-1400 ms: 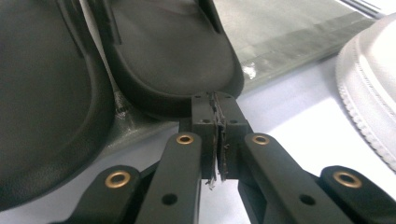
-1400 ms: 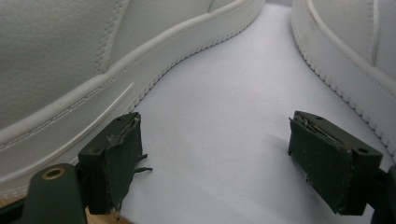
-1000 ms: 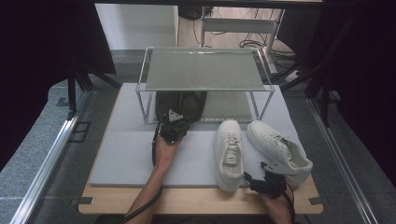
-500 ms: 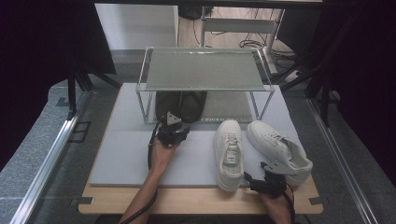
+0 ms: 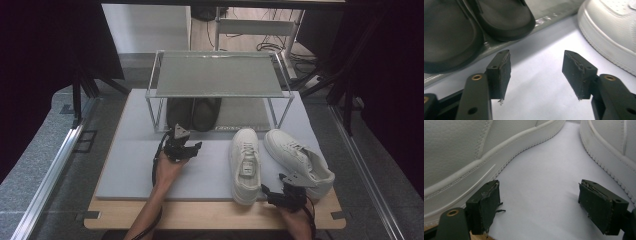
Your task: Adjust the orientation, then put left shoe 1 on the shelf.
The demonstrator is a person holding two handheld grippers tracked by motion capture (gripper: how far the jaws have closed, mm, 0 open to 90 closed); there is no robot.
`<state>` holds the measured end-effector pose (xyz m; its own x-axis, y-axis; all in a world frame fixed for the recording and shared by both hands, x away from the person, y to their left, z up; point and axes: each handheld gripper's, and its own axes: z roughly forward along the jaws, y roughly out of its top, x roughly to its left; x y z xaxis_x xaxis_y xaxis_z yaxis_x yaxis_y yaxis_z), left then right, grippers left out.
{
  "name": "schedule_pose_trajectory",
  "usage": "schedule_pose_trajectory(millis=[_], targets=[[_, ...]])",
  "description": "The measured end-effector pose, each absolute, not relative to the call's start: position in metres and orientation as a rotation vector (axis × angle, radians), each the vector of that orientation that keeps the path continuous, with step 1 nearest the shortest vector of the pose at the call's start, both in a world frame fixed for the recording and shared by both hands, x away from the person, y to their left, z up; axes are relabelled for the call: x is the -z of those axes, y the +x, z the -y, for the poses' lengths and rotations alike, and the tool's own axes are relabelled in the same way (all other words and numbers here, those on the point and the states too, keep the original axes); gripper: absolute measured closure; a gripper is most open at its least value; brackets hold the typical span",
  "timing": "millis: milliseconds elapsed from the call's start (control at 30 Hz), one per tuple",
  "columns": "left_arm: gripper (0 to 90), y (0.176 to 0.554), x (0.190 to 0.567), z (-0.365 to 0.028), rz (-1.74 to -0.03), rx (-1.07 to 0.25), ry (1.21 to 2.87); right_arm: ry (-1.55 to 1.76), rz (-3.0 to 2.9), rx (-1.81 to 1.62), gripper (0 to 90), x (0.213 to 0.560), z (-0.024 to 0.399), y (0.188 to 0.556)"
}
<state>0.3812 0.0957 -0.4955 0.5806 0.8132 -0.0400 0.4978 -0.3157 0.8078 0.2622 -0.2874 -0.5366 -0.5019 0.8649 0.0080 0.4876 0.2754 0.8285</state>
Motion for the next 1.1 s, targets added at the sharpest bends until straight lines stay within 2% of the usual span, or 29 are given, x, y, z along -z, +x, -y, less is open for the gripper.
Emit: schedule_pose_trajectory(millis=[633, 1100], targets=[[15.7, 0.352, 0.491, -0.105, -1.004, -0.427, 2.011, 1.215, -2.104, -1.122, 17.5, 0.537, 0.287, 0.262], [12.7, 0.327, 0.496, -0.117, -0.996, -0.448, 2.033, 1.218, -2.107, -1.122, 17.0, 0.536, 0.287, 0.262]])
